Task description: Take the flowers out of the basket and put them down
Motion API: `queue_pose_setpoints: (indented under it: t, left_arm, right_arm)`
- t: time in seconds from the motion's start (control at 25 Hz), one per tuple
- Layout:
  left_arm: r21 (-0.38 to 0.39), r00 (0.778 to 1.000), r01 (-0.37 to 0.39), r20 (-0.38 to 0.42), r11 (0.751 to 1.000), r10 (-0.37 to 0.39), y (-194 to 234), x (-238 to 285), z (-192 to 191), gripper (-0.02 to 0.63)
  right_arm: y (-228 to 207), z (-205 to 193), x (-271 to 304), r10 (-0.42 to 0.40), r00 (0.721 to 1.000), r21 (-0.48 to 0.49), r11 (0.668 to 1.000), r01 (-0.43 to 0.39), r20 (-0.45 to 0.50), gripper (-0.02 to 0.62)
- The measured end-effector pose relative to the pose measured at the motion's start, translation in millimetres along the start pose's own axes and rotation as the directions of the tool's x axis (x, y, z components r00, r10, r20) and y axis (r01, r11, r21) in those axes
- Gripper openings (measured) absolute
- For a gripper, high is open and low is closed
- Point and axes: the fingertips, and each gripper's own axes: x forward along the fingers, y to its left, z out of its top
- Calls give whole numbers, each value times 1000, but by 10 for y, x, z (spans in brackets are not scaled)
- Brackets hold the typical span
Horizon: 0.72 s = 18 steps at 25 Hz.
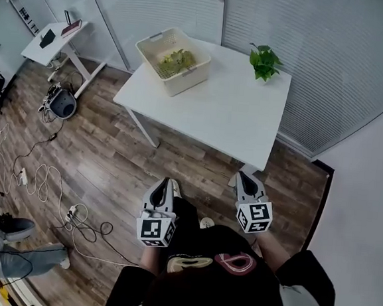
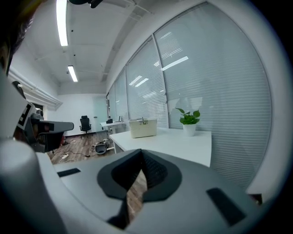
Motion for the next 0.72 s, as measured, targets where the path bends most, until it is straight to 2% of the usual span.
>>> queue_pose_setpoints:
  t: [0.48, 0.72]
  left_arm:
    - [-3, 992, 109, 60, 994, -109, 555, 987, 314, 18]
    - [-20, 990, 133, 48, 991, -132, 929, 1410, 388, 18]
  right_arm:
    - [-22, 302, 698, -81, 997, -58, 995, 81, -1, 10]
    - [-27, 474, 1114, -120, 993, -49, 992, 120, -9, 11]
